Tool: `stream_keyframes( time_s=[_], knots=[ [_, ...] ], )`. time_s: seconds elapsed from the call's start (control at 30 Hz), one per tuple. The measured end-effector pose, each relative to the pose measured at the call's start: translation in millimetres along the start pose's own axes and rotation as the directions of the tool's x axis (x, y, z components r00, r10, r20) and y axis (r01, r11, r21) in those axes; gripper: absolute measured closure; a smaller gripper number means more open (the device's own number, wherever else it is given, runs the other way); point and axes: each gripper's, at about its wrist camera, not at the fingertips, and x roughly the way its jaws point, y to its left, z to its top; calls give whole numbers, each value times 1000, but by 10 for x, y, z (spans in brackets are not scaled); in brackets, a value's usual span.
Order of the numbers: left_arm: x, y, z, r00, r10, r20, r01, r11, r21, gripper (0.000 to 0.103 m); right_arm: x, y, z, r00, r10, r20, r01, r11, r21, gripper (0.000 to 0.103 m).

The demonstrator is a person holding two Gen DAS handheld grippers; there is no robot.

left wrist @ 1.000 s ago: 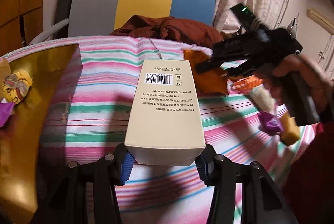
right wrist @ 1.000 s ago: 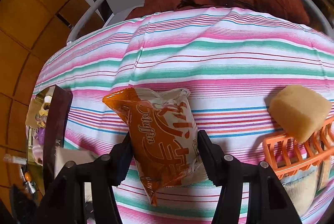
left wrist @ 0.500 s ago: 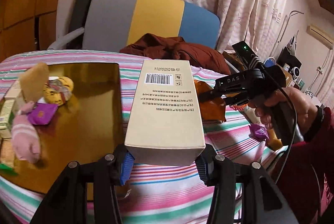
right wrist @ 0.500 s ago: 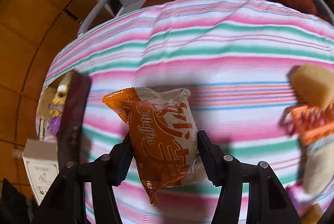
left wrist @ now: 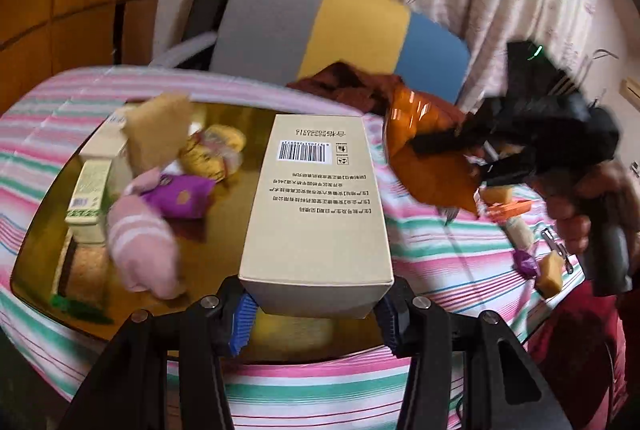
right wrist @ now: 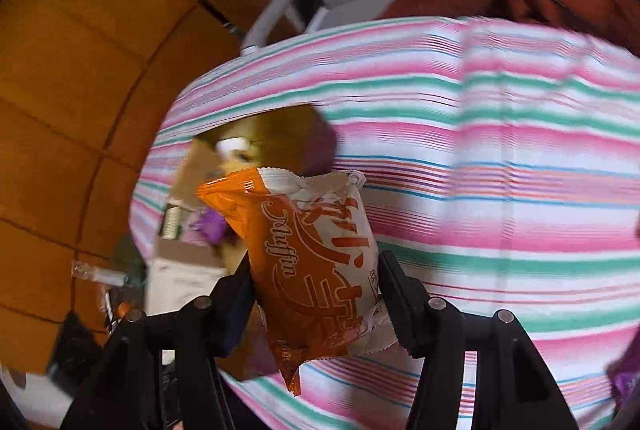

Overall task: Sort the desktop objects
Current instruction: 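Carry the white box and orange snack bag over the gold tray, then release the white box and snack bag into the tray and withdraw both tools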

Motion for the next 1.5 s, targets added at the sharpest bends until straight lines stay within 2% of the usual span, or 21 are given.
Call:
stream_keyframes(
  time_s=[0.17, 0.3, 0.5, 0.6, 0.67, 0.77, 0.87, 0.97, 1.03, 1.07, 1.1, 1.27, 1.5],
  knots=[
    [98, 279, 99, 998, 24, -50, -25, 999, -36, 53, 286, 461, 185, 1000, 17, -20, -18, 999, -45, 44],
    [180, 395, 131, 995, 35, -90, -38, 999, -31, 53, 584, 700, 333, 999, -23, -41, 21, 998, -57, 44],
    [306, 506, 122, 988, 57, -140, -60, 998, -15, 52, 860, 792, 541, 992, -127, -26, 126, 991, -45, 44],
    [353, 581, 123, 985, 66, -159, -73, 997, -40, 52, 948, 785, 654, 984, -177, 16, 177, 984, -21, 42],
    [340, 646, 108, 984, 52, -168, -66, 995, -80, 51, 957, 795, 710, 986, -163, 44, 164, 986, -21, 41],
    [244, 707, 73, 989, 52, -139, -70, 990, -124, 48, 887, 824, 705, 989, -133, 63, 135, 990, -31, 31],
    [216, 717, 37, 990, 63, -130, -79, 988, -130, 45, 776, 862, 637, 990, -121, 76, 126, 990, -64, 31],
    [233, 671, 22, 987, 106, -121, -118, 988, -96, 44, 637, 835, 550, 992, -96, 86, 102, 992, -69, 31],
    [280, 635, 18, 975, 191, -117, -197, 979, -45, 44, 566, 812, 490, 992, -90, 90, 96, 993, -73, 31],
    [297, 627, 27, 962, 252, -105, -256, 966, -24, 44, 548, 810, 462, 992, -82, 91, 89, 993, -76, 31],
    [294, 637, 26, 955, 280, -97, -284, 959, -25, 43, 491, 797, 414, 993, -71, 93, 78, 993, -83, 31],
    [216, 631, -9, 968, 226, -113, -237, 966, -103, 43, 256, 692, 241, 992, -47, 117, 57, 995, -82, 30],
    [-3, 614, -7, 977, 210, -43, -214, 963, -161, 43, -6, 388, 54, 989, -49, 136, 55, 998, -39, 27]
  ],
)
